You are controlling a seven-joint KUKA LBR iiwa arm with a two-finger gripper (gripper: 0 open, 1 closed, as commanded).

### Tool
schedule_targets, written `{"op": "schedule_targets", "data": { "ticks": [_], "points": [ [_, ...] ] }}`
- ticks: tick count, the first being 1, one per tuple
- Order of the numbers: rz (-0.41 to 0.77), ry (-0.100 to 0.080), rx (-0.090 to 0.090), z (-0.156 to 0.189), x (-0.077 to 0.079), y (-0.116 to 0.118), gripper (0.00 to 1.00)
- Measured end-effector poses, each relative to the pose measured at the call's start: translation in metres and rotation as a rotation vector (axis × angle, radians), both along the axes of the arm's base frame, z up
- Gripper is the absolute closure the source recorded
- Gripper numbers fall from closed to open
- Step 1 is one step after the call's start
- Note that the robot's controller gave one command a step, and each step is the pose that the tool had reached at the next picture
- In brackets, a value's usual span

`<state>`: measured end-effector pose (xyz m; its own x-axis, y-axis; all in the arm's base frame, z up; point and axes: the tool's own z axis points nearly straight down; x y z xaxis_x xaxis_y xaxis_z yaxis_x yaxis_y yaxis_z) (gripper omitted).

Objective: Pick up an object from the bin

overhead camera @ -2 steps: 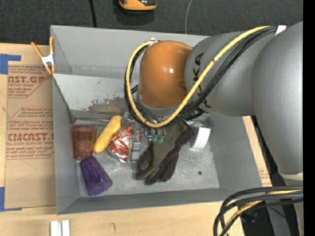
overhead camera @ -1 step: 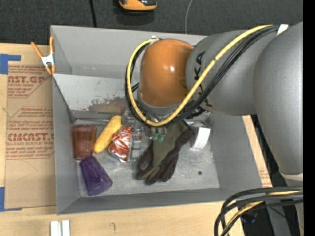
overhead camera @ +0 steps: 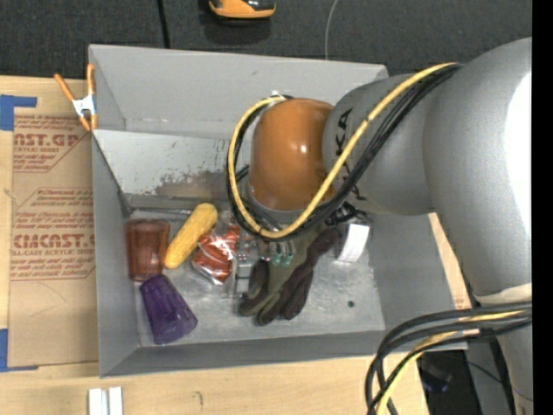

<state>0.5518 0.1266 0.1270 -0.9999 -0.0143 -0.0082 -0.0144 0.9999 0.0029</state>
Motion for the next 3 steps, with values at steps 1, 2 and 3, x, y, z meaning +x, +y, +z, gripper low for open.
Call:
{"op": "schedule_targets", "data": {
  "ticks": [1, 2, 3],
  "points": [
    [0.040, 0.001, -0.001, -0.052, 0.002, -0.023, 1.00],
    [0.040, 0.001, 0.000, -0.052, 0.002, -0.023, 1.00],
    [0.035, 0.005, -0.003, 0.078, 0.001, -0.045, 1.00]
  ]
}}
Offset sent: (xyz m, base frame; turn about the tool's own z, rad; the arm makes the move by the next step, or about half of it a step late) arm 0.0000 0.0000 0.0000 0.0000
